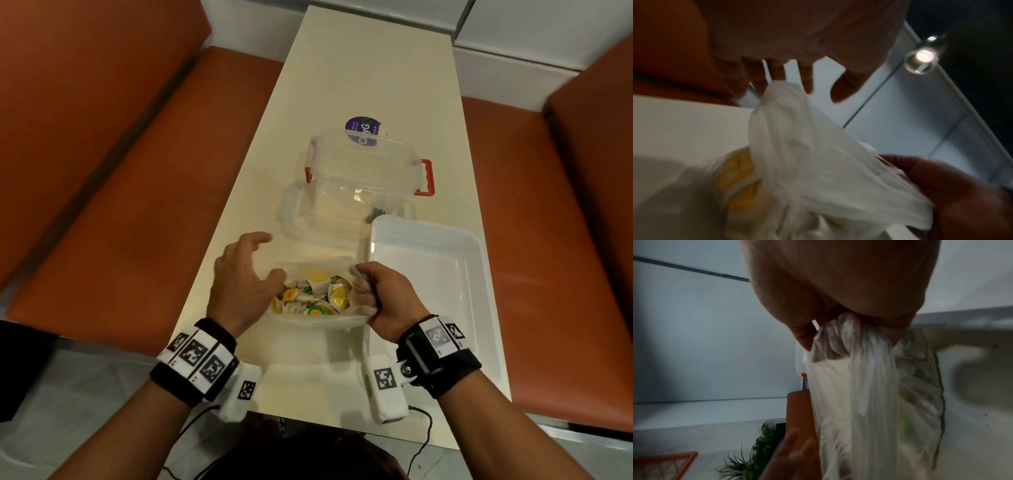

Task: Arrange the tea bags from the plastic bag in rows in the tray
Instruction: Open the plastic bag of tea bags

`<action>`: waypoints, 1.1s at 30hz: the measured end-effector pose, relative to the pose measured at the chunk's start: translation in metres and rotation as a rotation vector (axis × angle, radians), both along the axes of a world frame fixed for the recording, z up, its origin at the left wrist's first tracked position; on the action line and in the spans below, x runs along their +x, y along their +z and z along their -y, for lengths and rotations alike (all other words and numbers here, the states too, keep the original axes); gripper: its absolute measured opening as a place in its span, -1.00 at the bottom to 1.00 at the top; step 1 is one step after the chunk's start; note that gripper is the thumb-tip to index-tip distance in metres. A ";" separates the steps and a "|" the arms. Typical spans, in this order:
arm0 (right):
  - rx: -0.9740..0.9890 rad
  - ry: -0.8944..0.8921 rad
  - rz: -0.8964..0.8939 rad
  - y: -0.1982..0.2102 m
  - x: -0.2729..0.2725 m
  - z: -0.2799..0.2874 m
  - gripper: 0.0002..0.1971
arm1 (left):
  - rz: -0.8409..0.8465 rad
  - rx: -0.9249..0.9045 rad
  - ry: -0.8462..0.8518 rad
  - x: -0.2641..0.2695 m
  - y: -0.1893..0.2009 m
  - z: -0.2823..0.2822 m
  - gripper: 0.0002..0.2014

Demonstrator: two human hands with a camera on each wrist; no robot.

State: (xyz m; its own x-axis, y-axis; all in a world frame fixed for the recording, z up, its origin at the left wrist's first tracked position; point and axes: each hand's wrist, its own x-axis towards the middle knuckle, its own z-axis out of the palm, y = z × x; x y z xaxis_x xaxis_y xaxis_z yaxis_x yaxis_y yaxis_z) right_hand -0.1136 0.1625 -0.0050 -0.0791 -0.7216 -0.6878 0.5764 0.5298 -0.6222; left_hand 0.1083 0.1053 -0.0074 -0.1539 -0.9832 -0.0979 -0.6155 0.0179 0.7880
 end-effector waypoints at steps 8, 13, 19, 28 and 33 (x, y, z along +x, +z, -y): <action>-0.024 0.154 -0.314 0.003 -0.002 0.008 -0.85 | 0.366 -0.118 -0.207 -0.032 -0.007 0.007 -0.75; -0.051 0.655 -1.081 0.005 -0.009 -0.004 -0.65 | -0.349 0.369 0.038 -0.028 -0.007 0.015 -0.72; 0.111 0.585 -1.326 0.000 -0.020 -0.017 -0.81 | -0.995 0.905 0.397 -0.022 0.001 0.021 -0.74; 0.121 -0.214 0.142 -0.005 -0.009 0.004 -0.78 | -0.927 0.985 0.442 -0.012 -0.018 0.008 -0.67; 0.125 -0.163 0.136 -0.003 0.003 0.025 -0.72 | -0.860 0.977 0.468 -0.014 -0.030 -0.006 -0.67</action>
